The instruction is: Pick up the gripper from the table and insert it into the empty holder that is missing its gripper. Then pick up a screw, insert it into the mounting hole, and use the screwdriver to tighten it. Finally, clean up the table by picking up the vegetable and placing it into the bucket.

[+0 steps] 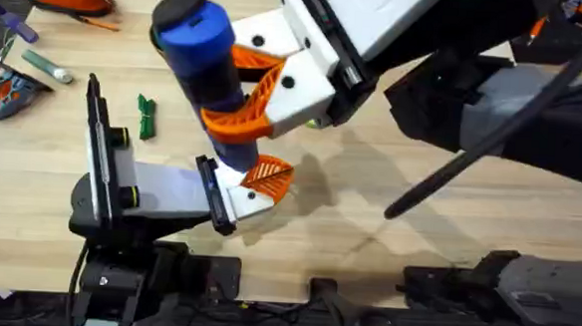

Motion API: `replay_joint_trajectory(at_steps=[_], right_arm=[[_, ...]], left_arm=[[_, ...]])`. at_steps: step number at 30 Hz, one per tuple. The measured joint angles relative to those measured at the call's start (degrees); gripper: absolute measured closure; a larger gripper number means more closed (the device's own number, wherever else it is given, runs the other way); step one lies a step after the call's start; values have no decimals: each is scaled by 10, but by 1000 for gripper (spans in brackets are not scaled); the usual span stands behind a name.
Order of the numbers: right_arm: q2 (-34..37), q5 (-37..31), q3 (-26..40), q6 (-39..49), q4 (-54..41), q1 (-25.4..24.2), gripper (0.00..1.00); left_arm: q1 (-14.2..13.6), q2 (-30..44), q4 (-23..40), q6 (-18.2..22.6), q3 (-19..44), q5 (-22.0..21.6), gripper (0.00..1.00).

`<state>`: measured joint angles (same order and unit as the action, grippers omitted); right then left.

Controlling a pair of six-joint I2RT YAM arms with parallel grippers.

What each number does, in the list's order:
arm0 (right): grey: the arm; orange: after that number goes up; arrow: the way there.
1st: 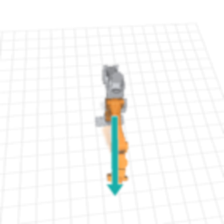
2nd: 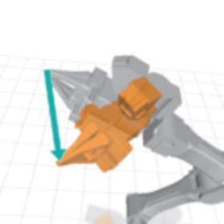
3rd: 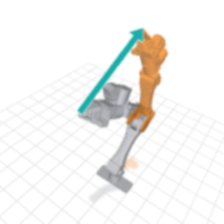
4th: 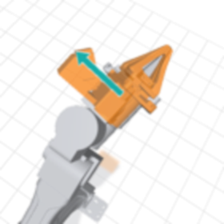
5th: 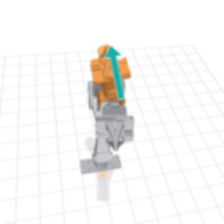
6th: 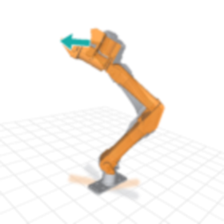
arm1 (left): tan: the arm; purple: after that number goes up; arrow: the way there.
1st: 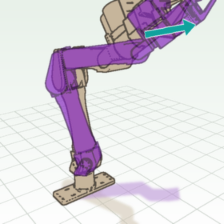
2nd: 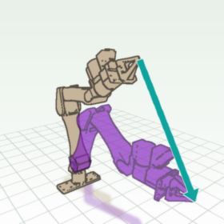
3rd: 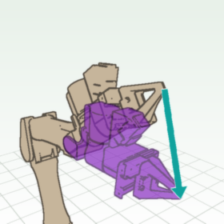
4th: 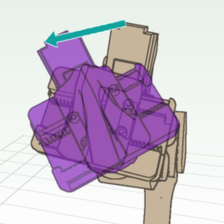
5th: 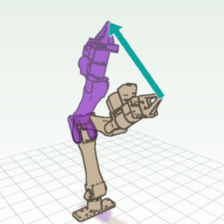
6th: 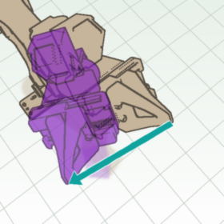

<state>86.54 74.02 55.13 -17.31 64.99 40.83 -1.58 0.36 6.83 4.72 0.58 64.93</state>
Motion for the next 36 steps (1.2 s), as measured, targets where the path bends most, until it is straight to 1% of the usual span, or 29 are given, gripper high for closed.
replay_joint_trajectory(at_steps=[5, 12, 28, 31, 36], right_arm=[[1, 0, 0, 0, 0, 4, 978], [23, -1, 0, 5, -2, 4, 978], [24, 5, 1, 7, 8, 4, 978], [26, 18, 19, -3, 8, 2, 978], [26, 28, 79, -14, -21, -17, 978]], left_arm=[[0, 0, 0, 0, 0, 0, 992], [0, 0, 0, 0, 0, 0, 992], [0, 0, 0, 0, 0, 0, 992], [0, 0, 0, 0, 0, 0, 992], [0, -1, 0, 0, 0, 0, 992]])
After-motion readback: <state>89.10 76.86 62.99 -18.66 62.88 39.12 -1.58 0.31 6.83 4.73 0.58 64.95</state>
